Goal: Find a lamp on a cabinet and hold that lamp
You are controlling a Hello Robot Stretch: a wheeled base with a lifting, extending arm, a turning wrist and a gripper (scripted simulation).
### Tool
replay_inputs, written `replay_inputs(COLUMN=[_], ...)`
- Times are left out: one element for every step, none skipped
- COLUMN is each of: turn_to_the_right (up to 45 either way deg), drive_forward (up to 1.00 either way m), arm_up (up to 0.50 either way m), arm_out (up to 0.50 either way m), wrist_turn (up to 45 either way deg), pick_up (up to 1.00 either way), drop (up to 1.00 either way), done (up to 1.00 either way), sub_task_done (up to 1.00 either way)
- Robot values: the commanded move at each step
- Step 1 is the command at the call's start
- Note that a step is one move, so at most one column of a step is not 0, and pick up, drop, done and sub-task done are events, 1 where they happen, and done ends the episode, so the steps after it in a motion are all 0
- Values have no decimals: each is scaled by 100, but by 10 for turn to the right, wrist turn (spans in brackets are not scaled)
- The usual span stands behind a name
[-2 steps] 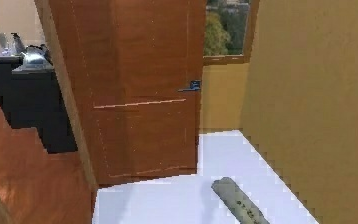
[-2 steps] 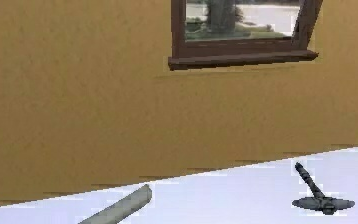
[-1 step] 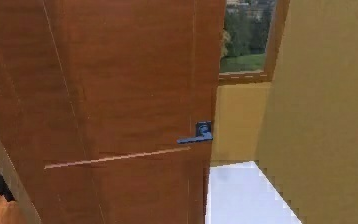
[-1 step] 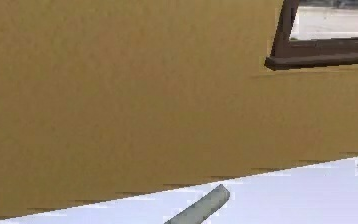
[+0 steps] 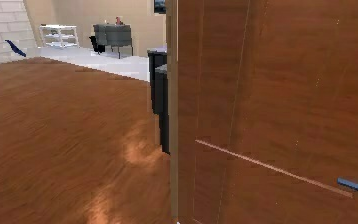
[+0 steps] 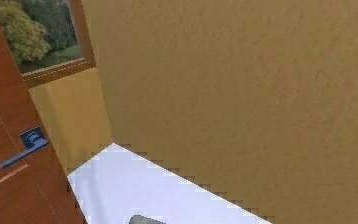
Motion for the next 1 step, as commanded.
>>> replay_inputs(turn_to_the_right=[-90], drive_forward=[0], arm_up=[0], arm_out=[0], wrist_turn=[0], pick_up=[0], drop=[0], done=[0], sub_task_done=[0])
